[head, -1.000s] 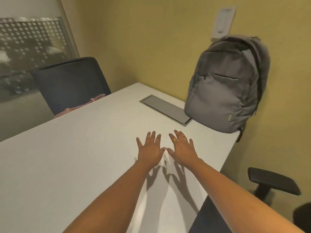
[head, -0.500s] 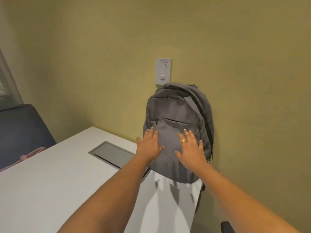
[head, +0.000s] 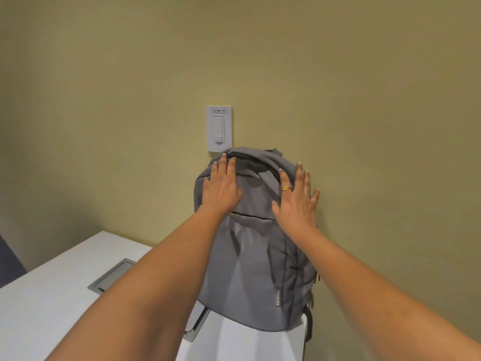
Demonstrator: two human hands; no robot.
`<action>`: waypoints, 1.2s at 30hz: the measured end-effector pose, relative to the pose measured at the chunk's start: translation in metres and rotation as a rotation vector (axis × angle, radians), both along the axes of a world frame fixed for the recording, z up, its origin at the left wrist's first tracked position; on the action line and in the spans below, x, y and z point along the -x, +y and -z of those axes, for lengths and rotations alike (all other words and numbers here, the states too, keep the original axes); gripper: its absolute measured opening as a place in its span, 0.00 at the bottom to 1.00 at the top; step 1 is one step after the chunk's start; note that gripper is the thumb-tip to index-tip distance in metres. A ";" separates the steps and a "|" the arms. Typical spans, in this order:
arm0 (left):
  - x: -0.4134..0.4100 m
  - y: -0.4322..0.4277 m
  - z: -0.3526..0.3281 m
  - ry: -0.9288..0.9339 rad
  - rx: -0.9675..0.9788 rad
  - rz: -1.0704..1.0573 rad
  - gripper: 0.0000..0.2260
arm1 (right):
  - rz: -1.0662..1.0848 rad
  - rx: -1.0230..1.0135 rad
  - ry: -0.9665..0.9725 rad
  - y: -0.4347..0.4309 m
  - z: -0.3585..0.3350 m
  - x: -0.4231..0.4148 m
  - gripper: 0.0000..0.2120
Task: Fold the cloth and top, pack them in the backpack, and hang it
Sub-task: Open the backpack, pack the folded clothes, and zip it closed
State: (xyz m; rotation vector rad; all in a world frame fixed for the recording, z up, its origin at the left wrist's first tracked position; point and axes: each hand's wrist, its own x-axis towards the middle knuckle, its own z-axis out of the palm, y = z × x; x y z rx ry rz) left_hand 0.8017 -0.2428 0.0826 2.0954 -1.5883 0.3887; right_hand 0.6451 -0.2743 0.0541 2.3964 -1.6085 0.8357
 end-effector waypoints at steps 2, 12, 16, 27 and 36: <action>0.004 -0.002 -0.001 0.078 0.013 0.015 0.33 | 0.008 -0.030 -0.051 -0.004 -0.002 0.000 0.34; 0.045 0.019 0.005 0.615 0.132 0.123 0.30 | -0.147 0.079 -0.172 0.029 0.009 0.003 0.31; 0.051 0.047 -0.001 0.824 0.199 0.121 0.30 | -0.305 0.096 -0.215 0.064 0.018 -0.003 0.31; 0.000 0.176 -0.012 1.027 0.322 -0.125 0.25 | -0.566 0.201 -0.147 0.185 0.042 -0.048 0.38; -0.088 0.329 -0.011 0.946 0.309 -0.365 0.17 | -0.975 -0.103 -0.135 0.331 0.038 -0.111 0.23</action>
